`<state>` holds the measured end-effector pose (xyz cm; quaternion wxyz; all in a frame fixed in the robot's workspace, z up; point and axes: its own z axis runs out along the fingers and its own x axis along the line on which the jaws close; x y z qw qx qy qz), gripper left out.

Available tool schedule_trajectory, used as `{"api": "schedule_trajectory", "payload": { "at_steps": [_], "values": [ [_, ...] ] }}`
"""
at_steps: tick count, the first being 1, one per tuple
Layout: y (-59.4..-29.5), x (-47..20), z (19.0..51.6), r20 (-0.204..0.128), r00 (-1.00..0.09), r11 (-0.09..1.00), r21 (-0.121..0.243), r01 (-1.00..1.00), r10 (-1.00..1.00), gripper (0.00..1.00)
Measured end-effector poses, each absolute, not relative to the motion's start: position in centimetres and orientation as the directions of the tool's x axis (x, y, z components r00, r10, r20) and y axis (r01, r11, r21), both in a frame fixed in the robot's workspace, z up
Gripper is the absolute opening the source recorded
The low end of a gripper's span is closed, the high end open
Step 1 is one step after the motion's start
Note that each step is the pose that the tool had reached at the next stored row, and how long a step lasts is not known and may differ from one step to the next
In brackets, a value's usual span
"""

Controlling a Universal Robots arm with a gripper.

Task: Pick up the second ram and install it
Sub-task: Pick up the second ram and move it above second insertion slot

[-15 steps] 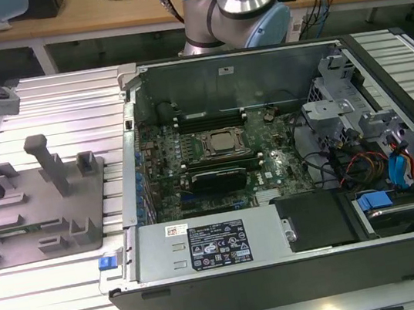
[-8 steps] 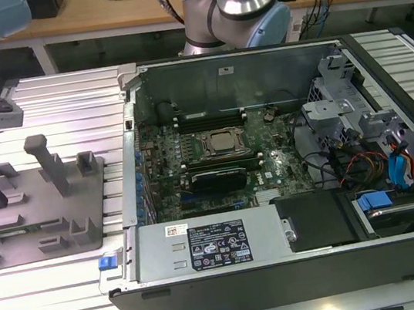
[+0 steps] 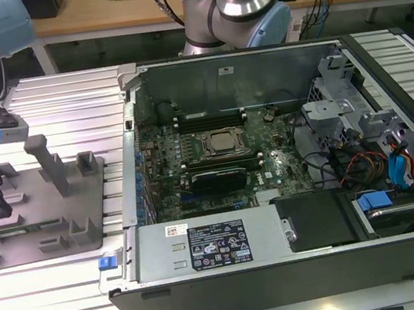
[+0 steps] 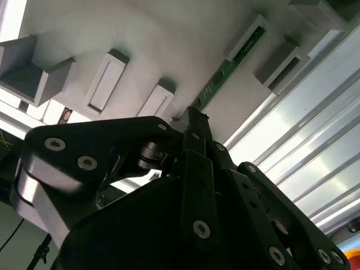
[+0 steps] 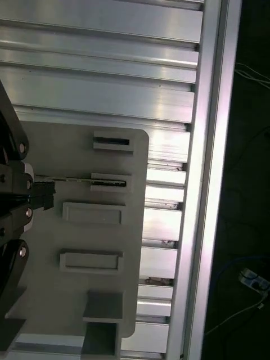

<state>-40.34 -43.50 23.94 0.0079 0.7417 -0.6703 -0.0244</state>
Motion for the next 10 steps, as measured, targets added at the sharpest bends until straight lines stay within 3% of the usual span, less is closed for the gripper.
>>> {"api": "schedule_trajectory", "payload": {
  "at_steps": [10],
  "values": [
    [-44.11, -40.46, 23.13, -0.026, 0.097, -0.098, 0.045, -0.994, -0.995, 0.08]
  ]
}}
